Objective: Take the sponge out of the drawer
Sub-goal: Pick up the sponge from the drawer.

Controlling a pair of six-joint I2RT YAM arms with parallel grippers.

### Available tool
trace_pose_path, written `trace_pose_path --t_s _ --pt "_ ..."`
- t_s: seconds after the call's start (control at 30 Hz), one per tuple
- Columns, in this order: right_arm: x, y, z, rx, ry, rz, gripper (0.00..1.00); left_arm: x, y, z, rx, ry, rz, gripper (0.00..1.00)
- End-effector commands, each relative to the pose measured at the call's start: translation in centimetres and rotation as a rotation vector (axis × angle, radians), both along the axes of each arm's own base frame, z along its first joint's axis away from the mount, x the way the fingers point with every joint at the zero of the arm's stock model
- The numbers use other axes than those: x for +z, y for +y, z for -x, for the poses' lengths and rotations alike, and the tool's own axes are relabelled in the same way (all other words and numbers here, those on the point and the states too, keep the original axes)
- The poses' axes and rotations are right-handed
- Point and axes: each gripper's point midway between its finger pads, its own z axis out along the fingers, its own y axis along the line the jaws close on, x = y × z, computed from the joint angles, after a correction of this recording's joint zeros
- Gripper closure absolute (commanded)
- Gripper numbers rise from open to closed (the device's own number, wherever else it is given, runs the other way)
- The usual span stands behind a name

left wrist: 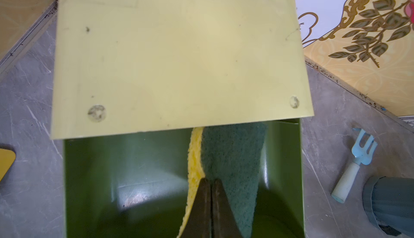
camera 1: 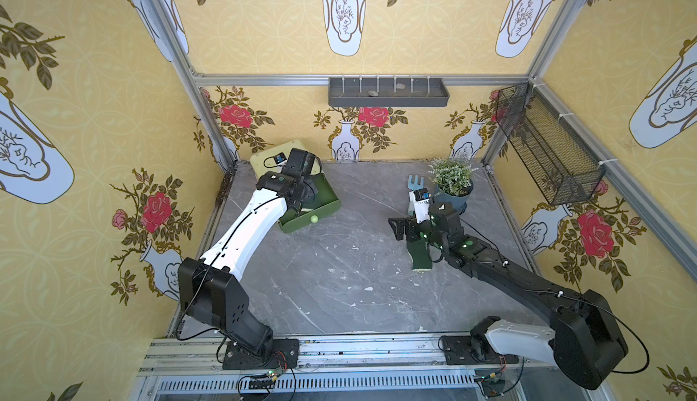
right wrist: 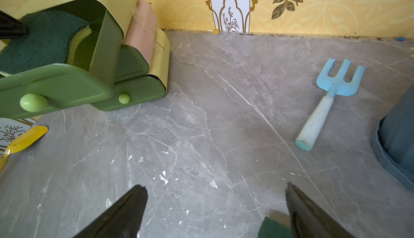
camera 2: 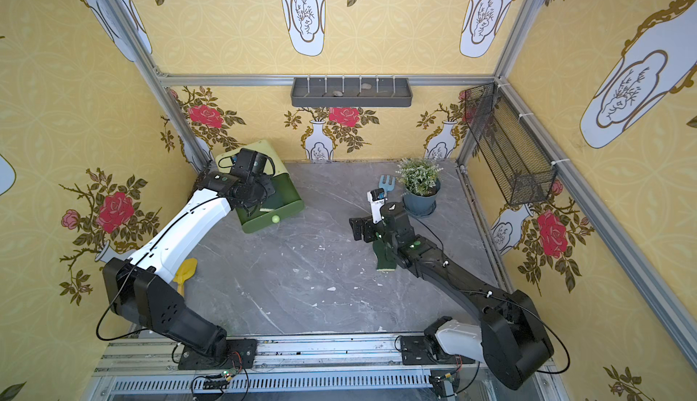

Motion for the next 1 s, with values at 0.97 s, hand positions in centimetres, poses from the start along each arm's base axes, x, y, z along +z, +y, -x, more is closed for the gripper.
trace_pose_path --t_s 0.97 --pt "1.7 -3.8 -1.9 -0.146 -0.012 -0.109 0.01 7.3 -7.8 4.9 -0.190 -0.195 0.306 1.00"
